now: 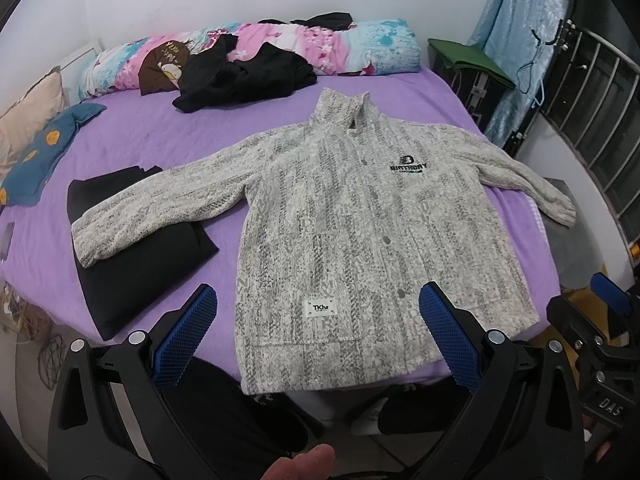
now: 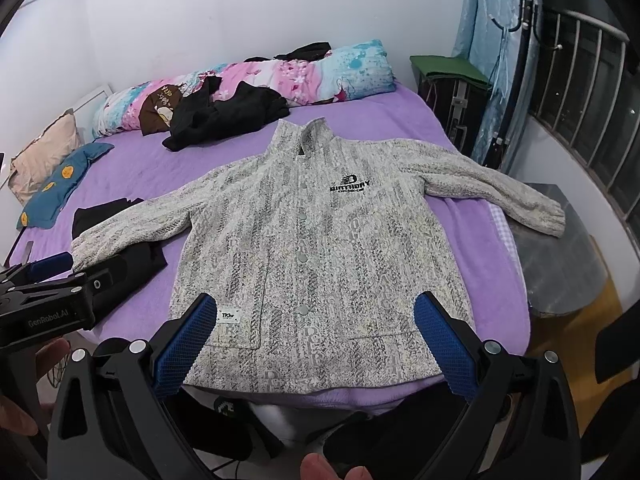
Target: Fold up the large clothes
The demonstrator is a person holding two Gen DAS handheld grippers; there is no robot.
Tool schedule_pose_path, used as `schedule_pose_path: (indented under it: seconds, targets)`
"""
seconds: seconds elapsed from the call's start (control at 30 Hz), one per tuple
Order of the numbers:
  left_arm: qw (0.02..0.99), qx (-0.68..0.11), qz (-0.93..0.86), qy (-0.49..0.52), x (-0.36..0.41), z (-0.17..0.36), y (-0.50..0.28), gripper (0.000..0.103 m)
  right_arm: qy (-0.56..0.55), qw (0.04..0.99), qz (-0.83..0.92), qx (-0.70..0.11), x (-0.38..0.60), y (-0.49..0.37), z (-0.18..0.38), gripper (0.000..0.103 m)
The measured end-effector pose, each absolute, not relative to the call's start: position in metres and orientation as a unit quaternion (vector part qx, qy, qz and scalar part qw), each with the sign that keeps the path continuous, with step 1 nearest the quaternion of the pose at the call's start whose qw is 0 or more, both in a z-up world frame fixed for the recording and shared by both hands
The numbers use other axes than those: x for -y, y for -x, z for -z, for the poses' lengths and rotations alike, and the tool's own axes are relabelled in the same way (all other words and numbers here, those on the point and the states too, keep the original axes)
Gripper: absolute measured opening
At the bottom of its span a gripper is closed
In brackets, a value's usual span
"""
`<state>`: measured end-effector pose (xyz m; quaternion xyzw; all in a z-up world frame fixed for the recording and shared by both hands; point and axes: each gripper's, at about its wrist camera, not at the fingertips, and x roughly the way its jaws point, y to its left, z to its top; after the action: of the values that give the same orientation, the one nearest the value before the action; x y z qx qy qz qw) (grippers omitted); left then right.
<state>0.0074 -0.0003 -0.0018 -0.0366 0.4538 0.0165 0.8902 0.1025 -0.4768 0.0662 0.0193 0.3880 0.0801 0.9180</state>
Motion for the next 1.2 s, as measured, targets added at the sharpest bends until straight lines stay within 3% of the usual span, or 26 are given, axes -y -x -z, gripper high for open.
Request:
schedule_pose_path:
  seconds: [0.77, 1.2]
  targets:
    - [0.878, -0.472, -0.036, 0.063, -0.022, 0.019, -0.026, 0.097, -0.031, 0.914, -0.076, -0.397, 0.485, -0.131, -0.052, 0.097]
    - [0.870, -0.491, -0.044, 0.008, 0.017, 0.055, -0.070, 0.097, -0.167, 0.900, 0.126, -0.382, 0.695, -0.214, -0.022, 0.097]
